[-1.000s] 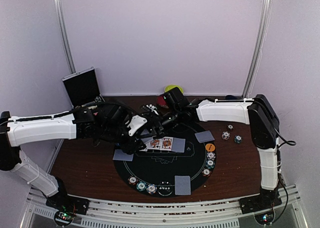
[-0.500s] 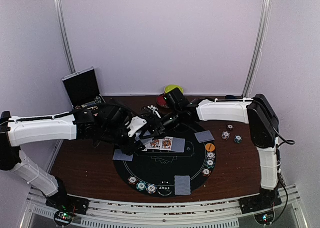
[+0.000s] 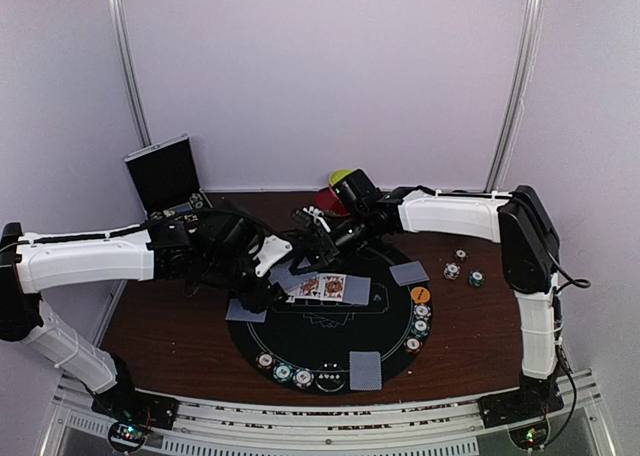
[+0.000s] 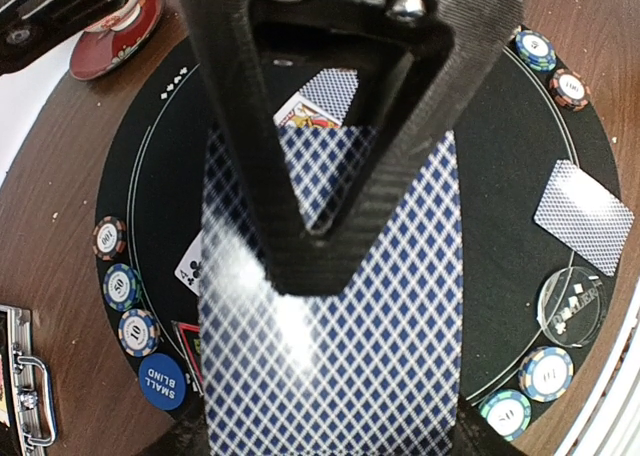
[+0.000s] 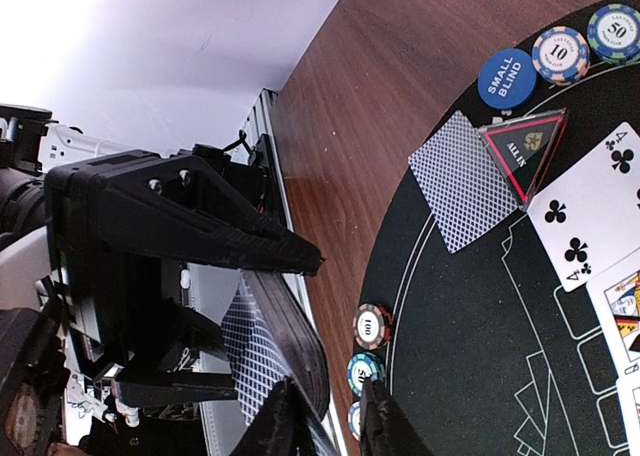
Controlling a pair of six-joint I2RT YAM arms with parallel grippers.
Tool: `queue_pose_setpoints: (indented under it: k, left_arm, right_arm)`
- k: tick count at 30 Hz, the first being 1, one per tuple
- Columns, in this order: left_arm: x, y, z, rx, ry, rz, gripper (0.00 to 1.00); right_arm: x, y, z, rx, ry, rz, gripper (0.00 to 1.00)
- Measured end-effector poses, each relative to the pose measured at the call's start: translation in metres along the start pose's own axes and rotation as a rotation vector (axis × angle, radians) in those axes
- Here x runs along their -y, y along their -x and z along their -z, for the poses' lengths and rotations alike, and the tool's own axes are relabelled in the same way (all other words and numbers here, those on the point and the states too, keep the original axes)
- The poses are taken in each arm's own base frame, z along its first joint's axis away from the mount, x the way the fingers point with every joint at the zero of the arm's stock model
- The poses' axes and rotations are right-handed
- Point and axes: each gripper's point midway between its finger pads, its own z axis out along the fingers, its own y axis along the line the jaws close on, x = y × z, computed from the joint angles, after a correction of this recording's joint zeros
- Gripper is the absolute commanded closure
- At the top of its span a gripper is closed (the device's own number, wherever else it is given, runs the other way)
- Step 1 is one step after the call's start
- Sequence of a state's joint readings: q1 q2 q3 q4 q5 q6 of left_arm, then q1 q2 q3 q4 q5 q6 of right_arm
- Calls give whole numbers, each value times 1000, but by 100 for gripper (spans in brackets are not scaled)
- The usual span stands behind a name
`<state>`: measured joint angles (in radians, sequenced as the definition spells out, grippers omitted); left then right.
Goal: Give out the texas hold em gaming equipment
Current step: Pick up the poker card from the face-down deck piles.
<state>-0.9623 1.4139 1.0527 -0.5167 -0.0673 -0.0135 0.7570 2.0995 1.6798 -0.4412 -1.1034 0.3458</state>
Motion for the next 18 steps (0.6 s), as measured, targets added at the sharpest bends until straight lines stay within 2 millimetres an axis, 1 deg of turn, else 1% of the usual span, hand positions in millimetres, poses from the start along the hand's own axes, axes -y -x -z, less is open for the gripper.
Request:
queue_pose_setpoints:
  k: [6,10,12,14,18]
  left_arm:
    - [0,0,0,0,-1,0,37]
    - [1,1,0,3,-2,-1,37]
    - [0,1,0,6,-1,-1,37]
    - [0,2,0,9,0,-1,37]
    - [0,2,0,10,0,-1,37]
  right_arm:
    - [-3,-5,5,-27,-12,17,83]
    - [-6,-8,12,-34,-22,23,85]
    - [-6,-9,16,-37,-27,26,90]
    - [-6,-9,20,-39,-31,30,99]
    - [-9,-10,25,-41,-30,42,100]
